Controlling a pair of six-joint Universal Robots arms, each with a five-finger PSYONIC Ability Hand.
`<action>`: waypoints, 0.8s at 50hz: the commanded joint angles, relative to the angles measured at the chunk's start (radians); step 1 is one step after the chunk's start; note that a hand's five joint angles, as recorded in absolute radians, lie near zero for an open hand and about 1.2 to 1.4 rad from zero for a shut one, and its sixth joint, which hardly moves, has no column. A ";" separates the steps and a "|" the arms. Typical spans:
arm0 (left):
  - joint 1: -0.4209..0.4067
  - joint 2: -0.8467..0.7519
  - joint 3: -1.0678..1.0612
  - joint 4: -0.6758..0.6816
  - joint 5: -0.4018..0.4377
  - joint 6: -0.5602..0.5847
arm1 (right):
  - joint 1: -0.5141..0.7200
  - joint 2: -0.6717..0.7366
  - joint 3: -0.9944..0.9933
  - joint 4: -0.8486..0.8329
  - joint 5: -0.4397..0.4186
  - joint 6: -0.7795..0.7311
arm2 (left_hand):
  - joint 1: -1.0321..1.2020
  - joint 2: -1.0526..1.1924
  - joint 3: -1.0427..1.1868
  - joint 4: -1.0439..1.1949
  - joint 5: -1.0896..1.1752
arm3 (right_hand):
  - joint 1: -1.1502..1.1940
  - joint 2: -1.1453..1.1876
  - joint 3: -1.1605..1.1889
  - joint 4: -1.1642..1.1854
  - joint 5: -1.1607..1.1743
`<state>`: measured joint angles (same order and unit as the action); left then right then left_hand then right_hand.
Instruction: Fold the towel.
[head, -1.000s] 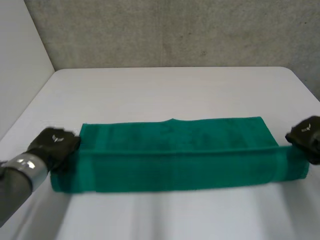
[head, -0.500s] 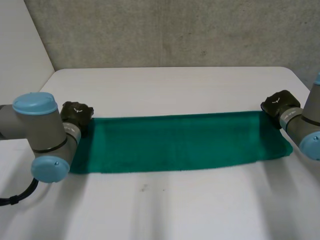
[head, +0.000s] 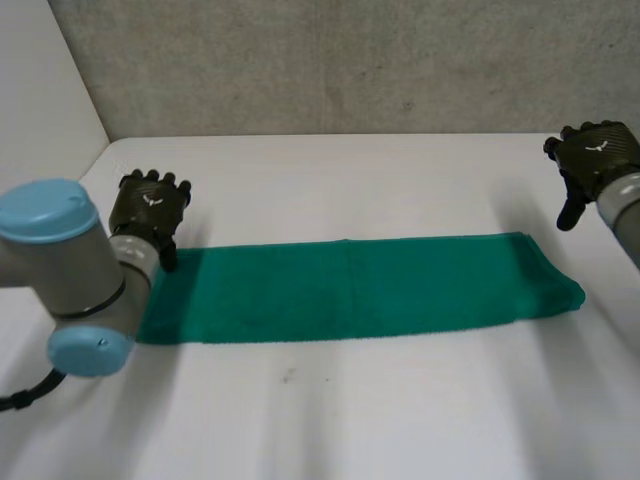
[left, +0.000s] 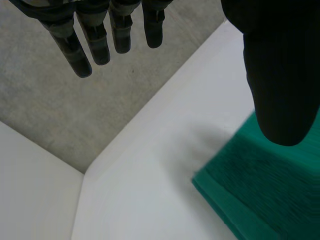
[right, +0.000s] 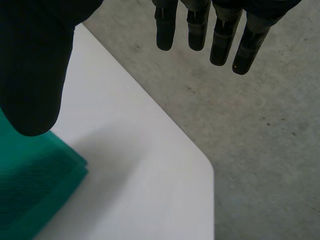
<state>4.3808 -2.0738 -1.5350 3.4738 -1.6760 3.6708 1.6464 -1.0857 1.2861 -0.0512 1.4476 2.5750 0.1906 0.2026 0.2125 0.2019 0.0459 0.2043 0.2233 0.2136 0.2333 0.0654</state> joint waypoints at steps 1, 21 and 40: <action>-0.001 0.084 -0.149 0.005 0.001 -0.027 | -0.086 -0.132 0.240 0.008 -0.173 -0.012 | -0.016 -0.028 -0.038 -0.027 -0.046 | -0.030 -0.049 -0.039 -0.059 -0.065; -0.009 0.120 -0.215 0.007 0.002 -0.147 | -0.186 0.010 0.406 -0.053 -0.263 -0.085 | -0.016 -0.028 -0.038 -0.027 -0.046 | 0.306 0.287 0.297 0.277 0.270; -0.004 0.139 -0.232 0.005 0.002 -0.149 | -0.407 0.041 0.251 -0.137 0.008 -0.337 | -0.016 -0.028 -0.038 -0.027 -0.046 | 1.192 1.173 1.183 1.163 1.156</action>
<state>4.3745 -1.9434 -1.7667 3.4792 -1.6736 3.5222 1.3246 -1.0393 1.5765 -0.1964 1.4364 2.3868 0.1906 0.2026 0.2125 0.2019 0.0459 0.9663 1.1783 1.1796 1.1897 0.9778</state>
